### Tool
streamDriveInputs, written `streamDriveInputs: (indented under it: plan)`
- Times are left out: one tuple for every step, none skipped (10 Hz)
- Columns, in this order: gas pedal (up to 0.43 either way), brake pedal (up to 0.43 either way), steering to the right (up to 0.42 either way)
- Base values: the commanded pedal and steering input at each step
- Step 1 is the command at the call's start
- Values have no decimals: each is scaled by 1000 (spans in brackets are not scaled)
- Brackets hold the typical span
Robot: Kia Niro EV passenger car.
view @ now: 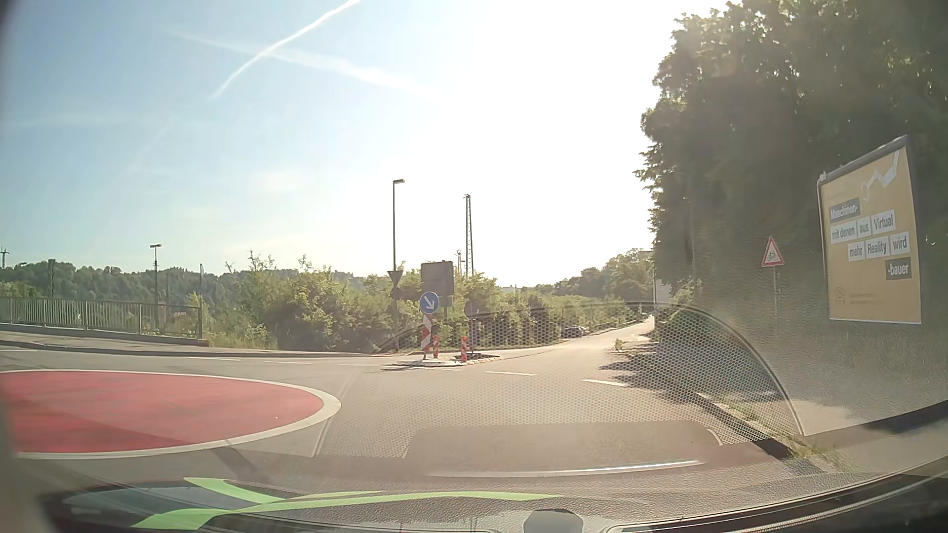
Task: Follow the waypoints while adhering to traffic rules and regulations
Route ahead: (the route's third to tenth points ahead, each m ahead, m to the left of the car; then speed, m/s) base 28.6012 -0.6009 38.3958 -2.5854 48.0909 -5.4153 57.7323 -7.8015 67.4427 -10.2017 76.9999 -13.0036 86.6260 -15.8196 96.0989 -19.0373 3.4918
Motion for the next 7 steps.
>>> streamDriveInputs:
  plan:
    - [177,0,30]
    - [177,0,41]
    - [177,0,45]
    - [177,0,46]
    - [189,0,46]
    - [189,0,47]
    - [189,0,47]
